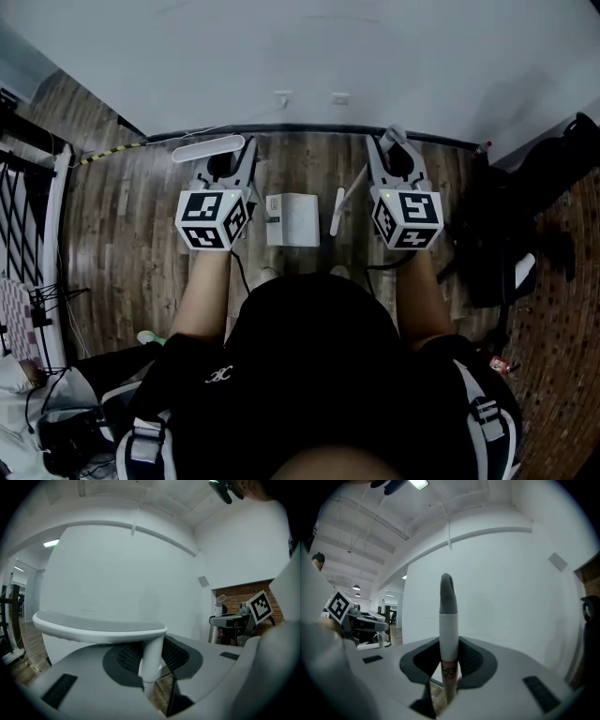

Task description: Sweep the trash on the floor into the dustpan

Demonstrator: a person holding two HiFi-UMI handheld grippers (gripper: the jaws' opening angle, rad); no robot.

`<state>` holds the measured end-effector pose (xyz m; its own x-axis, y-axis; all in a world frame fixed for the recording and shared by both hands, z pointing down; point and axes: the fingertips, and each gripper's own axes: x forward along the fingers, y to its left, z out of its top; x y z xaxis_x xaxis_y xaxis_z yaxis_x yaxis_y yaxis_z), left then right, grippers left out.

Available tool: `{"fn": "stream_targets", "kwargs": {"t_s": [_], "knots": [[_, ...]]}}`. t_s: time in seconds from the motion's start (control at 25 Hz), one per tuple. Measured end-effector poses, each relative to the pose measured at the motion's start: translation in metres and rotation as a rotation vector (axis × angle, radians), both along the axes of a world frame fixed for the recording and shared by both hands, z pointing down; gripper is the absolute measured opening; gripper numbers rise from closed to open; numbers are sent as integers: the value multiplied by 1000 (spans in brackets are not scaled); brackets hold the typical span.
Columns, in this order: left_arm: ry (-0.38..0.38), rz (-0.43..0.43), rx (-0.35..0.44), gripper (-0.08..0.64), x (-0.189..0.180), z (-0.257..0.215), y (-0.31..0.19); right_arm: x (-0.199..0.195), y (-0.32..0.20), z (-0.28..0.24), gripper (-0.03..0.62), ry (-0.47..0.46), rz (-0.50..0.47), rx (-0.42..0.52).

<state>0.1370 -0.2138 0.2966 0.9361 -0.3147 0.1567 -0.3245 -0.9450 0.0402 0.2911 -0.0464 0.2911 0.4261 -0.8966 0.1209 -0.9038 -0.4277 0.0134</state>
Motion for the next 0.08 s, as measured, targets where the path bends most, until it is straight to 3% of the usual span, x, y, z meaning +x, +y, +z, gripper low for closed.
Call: {"fn": "stream_targets", "kwargs": {"t_s": [0.08], "knots": [[-4,2,10,107,2,0,4,2,4,1,97,4,4,-3]]}}
